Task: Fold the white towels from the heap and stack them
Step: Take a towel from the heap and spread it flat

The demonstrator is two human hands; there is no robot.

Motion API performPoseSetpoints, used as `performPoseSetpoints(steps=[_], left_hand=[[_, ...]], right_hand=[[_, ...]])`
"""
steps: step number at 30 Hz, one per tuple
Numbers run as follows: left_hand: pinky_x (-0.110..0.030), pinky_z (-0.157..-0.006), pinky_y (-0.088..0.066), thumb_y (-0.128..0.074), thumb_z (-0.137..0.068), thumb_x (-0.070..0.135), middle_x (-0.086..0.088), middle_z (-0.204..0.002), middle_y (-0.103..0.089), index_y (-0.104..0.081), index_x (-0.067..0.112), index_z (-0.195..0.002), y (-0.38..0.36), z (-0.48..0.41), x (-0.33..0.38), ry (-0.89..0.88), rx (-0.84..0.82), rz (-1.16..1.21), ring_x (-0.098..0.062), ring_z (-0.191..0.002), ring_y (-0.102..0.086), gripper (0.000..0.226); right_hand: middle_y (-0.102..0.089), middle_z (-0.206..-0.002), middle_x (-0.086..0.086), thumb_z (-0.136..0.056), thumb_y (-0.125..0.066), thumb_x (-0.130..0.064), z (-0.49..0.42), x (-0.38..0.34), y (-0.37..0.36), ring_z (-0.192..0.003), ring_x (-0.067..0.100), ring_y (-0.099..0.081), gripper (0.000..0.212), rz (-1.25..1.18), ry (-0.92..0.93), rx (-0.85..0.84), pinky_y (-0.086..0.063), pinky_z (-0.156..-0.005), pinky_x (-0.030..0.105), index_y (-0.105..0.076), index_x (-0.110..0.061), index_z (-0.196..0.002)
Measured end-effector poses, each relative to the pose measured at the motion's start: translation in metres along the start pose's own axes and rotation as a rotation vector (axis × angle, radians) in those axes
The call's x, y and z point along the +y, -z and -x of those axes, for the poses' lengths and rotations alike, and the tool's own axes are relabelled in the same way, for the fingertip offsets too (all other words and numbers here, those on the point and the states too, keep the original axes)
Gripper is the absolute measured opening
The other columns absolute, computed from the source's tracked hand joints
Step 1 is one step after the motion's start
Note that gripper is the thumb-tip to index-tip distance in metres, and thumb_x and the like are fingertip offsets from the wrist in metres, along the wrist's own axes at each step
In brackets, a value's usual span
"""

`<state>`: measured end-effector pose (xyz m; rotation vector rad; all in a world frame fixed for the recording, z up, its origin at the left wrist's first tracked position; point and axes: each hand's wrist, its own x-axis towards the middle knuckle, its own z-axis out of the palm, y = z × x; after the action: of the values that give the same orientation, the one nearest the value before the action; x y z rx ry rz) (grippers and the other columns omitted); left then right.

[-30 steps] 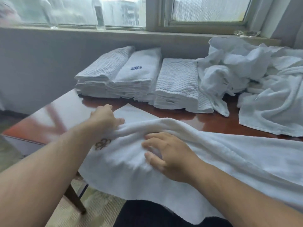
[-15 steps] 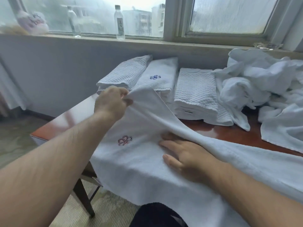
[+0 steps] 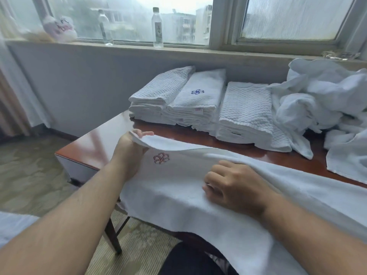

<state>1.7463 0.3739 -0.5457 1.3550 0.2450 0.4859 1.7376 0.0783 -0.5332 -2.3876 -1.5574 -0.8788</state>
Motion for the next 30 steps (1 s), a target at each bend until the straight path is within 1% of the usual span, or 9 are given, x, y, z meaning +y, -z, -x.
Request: performPoseSetpoints(steps=[2,6,9,11,15,19,25,28,30], left_hand=[[-0.025,-0.077,-0.058,-0.057,-0.078,0.005,-0.011,-0.101,-0.07,-0.055,0.016,-0.072,0.001,-0.002,0.002,0.031,-0.007,0.018,-0.012,-0.083,-0.072,0.013],[-0.035,-0.078,-0.06,-0.047,-0.073,0.015,-0.012,-0.096,-0.074,-0.055,0.014,-0.074,0.003,-0.006,0.002,0.098,0.014,0.095,-0.022,-0.079,-0.073,0.008],[-0.038,-0.075,-0.06,-0.046,-0.071,0.012,-0.004,-0.088,-0.077,-0.064,0.027,-0.06,0.005,-0.009,-0.001,0.115,-0.005,0.028,-0.021,-0.074,-0.074,0.026],[-0.045,-0.081,-0.057,-0.047,-0.072,0.015,0.003,-0.079,-0.076,-0.068,0.032,-0.058,0.007,-0.01,-0.001,0.12,-0.009,-0.04,-0.024,-0.074,-0.071,0.03],[-0.055,-0.09,-0.052,-0.052,-0.082,0.012,0.011,-0.084,-0.073,-0.066,0.034,-0.063,0.013,-0.012,-0.005,0.08,-0.017,-0.093,-0.027,-0.087,-0.063,0.031],[-0.035,-0.069,-0.058,-0.062,-0.079,0.018,0.007,-0.077,-0.073,-0.067,0.031,-0.076,0.012,-0.012,-0.002,0.112,-0.018,-0.019,-0.016,-0.066,-0.067,0.015],[-0.027,-0.049,-0.054,-0.054,-0.097,0.002,-0.001,-0.061,-0.068,-0.059,0.012,-0.093,0.011,-0.006,0.013,0.218,0.107,0.152,-0.015,-0.052,-0.067,0.013],[-0.034,-0.069,-0.058,-0.052,-0.098,0.027,-0.005,-0.085,-0.067,-0.061,0.008,-0.103,0.017,-0.004,0.025,0.317,0.237,-0.023,-0.021,-0.075,-0.068,0.021],[-0.039,-0.089,-0.053,-0.058,-0.093,0.046,-0.006,-0.11,-0.063,-0.061,0.011,-0.123,0.024,-0.005,0.035,0.378,0.148,-0.43,-0.025,-0.099,-0.063,0.046]], right_hand=[[-0.063,-0.087,0.006,-0.087,-0.07,-0.029,0.002,-0.002,0.001,-0.076,0.028,-0.056,0.017,0.158,0.017,0.078,-0.047,-0.064,0.039,-0.064,-0.013,-0.091],[-0.061,-0.115,0.011,-0.073,-0.079,-0.043,-0.001,-0.006,0.003,-0.1,0.034,-0.057,0.065,0.233,-0.51,-0.089,-0.042,-0.081,0.043,-0.062,-0.012,-0.128],[-0.059,-0.1,-0.001,-0.085,-0.057,-0.051,-0.011,-0.01,0.006,-0.096,0.025,-0.051,0.034,0.236,-0.77,-0.348,-0.035,-0.079,0.039,-0.063,-0.025,-0.106],[-0.061,-0.087,-0.004,-0.084,-0.06,-0.036,-0.014,-0.012,0.009,-0.083,0.024,-0.053,0.013,0.227,-0.73,-0.318,-0.033,-0.071,0.037,-0.056,-0.024,-0.087],[-0.051,-0.059,0.003,-0.063,-0.075,0.005,-0.017,-0.02,0.015,-0.048,0.029,-0.045,0.035,0.222,-0.593,-0.17,-0.026,-0.05,0.031,-0.049,-0.017,-0.073],[-0.06,-0.078,-0.002,-0.086,-0.065,-0.022,-0.007,-0.023,0.01,-0.066,0.028,-0.055,0.015,0.106,-0.559,-0.275,-0.049,-0.059,0.037,-0.051,-0.02,-0.092],[-0.051,-0.078,0.0,-0.084,-0.07,-0.025,-0.002,-0.031,0.009,-0.071,0.025,-0.047,0.017,-0.01,-0.432,-0.192,-0.046,-0.062,0.04,-0.055,-0.017,-0.083],[-0.053,-0.092,-0.006,-0.091,-0.054,-0.038,0.005,-0.031,0.004,-0.086,0.02,-0.047,0.019,-0.039,-0.482,-0.255,-0.044,-0.076,0.036,-0.058,-0.024,-0.103],[-0.056,-0.1,-0.006,-0.094,-0.051,-0.041,0.006,-0.032,0.002,-0.092,0.018,-0.048,0.027,-0.064,-0.495,-0.287,-0.043,-0.081,0.034,-0.063,-0.026,-0.112]])
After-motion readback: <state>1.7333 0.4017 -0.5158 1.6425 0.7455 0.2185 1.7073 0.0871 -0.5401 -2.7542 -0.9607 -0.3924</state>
